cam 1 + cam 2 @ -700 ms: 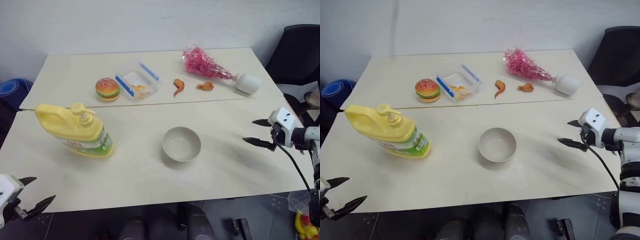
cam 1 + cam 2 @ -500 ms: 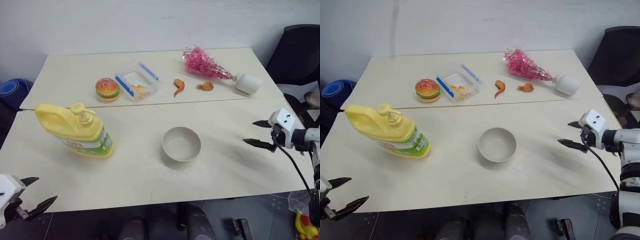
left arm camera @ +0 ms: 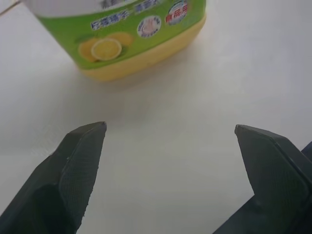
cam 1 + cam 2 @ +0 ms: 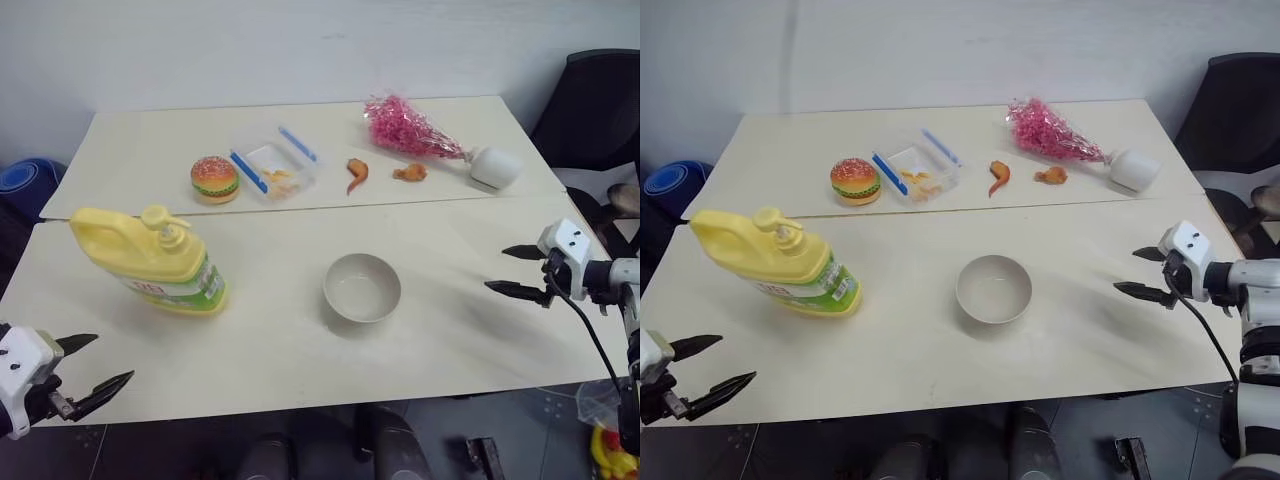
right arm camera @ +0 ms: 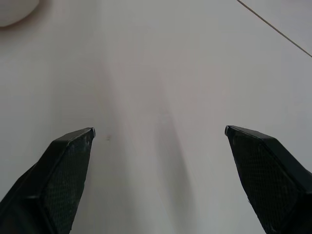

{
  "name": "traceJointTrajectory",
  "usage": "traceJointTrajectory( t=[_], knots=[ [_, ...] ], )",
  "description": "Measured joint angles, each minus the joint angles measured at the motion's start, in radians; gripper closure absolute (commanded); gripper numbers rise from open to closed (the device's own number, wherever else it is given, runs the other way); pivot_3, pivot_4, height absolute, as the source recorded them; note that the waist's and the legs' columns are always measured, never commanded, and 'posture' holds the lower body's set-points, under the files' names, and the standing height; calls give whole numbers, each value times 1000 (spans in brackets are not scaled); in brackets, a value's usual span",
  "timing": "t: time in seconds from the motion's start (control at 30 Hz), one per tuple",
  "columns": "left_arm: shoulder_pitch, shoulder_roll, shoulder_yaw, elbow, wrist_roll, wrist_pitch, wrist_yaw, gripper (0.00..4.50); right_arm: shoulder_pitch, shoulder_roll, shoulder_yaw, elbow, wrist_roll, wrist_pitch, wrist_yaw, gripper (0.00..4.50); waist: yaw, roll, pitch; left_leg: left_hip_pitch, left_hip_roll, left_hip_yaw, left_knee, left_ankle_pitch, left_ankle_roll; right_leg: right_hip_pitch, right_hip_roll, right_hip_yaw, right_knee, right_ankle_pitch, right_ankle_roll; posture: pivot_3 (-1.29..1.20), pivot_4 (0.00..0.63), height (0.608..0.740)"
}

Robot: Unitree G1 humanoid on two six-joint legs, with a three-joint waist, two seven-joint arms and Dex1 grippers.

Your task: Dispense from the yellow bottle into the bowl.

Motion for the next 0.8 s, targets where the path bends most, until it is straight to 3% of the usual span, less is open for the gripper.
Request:
traceJointTrajectory(
  t=[0.13,0.27,0.43,0.53,0.73,0.8],
  knots=[
    [-31,65,18,-78,-111,115,-52,0,18,9,0,-150,43,61,36,49,1,0,0,0,1,1,1,0,-1,0,1,2,3,0,-1,0,150,740],
    [-44,223,145,-242,-355,307,-187,0,50,31,10,-527,160,238,85,49,2,0,0,1,2,1,2,0,-4,-1,3,4,6,-1,-2,0,150,740],
    [-135,348,203,-311,-473,420,-252,0,132,60,99,-866,229,373,92,49,9,0,0,2,4,-1,2,-1,-10,-1,12,6,6,-3,-5,0,150,740],
    [-216,393,186,-312,-479,431,-254,0,151,96,168,-955,221,407,61,634,4,0,0,2,5,2,1,-1,-11,-2,14,8,6,-3,-6,0,150,740],
    [-295,409,56,-299,-429,396,-268,0,180,155,315,-1020,113,380,-2,2666,-1,0,0,2,5,6,0,-1,-11,-6,15,12,7,-3,-6,0,150,740],
    [-310,409,31,-300,-419,387,-273,0,180,169,352,-1025,81,359,-14,2666,0,0,0,2,4,8,0,-1,-11,-9,15,14,9,-3,-6,0,150,740]
  ],
)
